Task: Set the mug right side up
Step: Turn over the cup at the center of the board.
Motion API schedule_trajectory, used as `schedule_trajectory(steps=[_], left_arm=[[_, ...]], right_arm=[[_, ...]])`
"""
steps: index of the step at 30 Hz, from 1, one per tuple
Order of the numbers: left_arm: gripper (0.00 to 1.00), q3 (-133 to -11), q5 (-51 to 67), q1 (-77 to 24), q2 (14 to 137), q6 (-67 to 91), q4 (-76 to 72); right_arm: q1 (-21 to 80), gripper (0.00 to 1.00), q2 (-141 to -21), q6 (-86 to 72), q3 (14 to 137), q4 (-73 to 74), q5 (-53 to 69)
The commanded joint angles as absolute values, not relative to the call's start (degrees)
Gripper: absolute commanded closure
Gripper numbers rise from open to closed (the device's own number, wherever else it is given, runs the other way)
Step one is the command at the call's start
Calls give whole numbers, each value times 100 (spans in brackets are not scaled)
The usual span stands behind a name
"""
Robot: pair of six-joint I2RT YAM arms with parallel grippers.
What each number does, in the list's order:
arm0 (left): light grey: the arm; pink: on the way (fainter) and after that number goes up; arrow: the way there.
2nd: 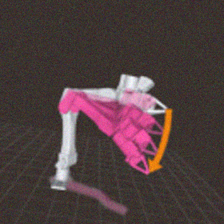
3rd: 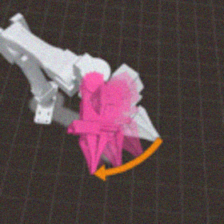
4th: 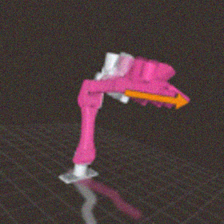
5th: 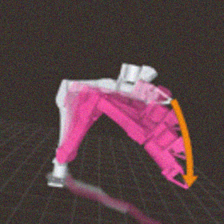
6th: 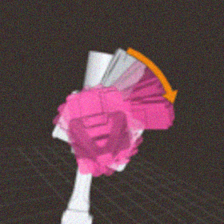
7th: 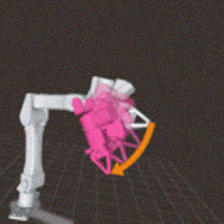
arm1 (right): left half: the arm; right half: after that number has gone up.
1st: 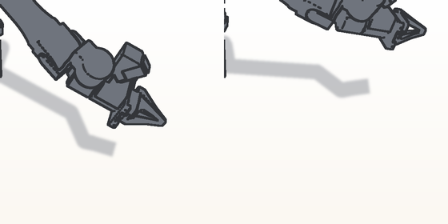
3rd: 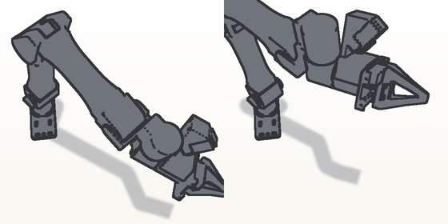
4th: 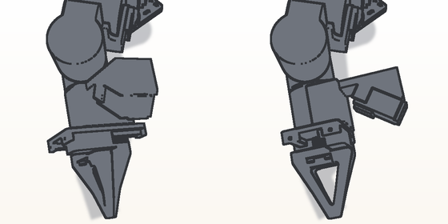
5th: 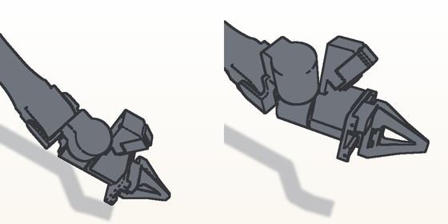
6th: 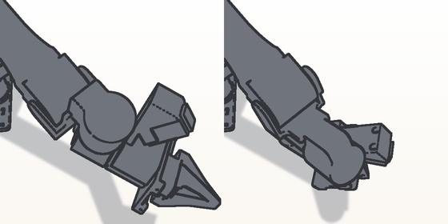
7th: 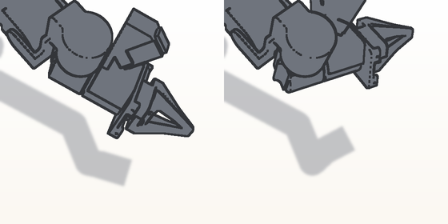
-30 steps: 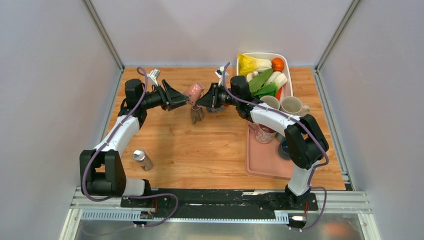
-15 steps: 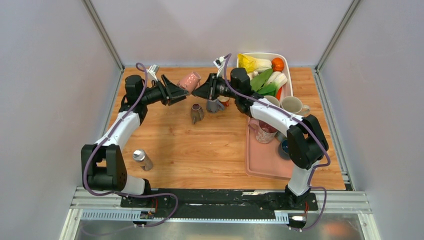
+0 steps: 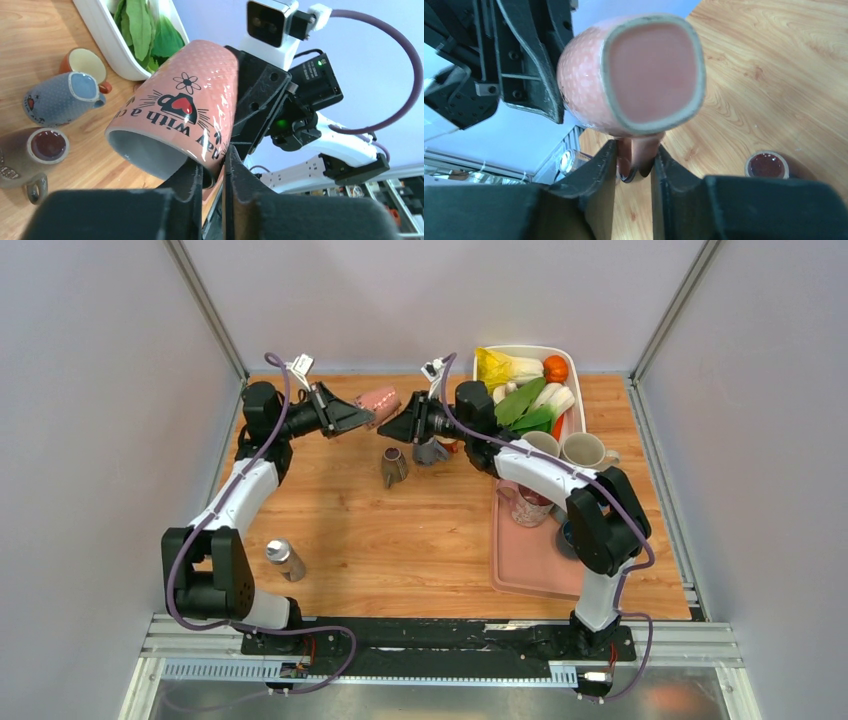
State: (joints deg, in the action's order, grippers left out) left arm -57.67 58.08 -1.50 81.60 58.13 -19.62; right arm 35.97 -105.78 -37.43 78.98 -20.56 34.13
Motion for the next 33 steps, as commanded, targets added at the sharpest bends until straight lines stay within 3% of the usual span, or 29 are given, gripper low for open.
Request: schedule_trajectory(steps=[1, 7, 11, 17, 21, 25, 33], left_arm=[[96, -5993, 5705, -202, 8231, 5919, -2729], [100, -5942, 5944, -202, 8188, 5375, -2314], [100, -6087, 6080, -240, 8091, 4138, -613], [100, -7385, 5185, -1069, 8156, -671, 3942], [100, -7770, 4109, -1848, 8290, -2277, 5512], [100, -7885, 2904, -2548, 8530, -3038, 6339], [100, -7810, 1376, -3397, 9082, -3186, 6623]], right_arm=[[3998, 65, -10597, -3139, 7595, -2124, 3676], [3799, 26, -9893, -2180, 6915, -1912, 4076], [3306, 11, -9065, -1460, 6268, -1303, 4382], [2512, 6, -7538, -208, 5591, 51, 4567], [2436, 5, -6742, 1249, 5448, 1173, 4517], [2435, 4, -6255, 1895, 5389, 1875, 4342], [2440, 4, -5950, 2119, 5739, 2730, 4363]])
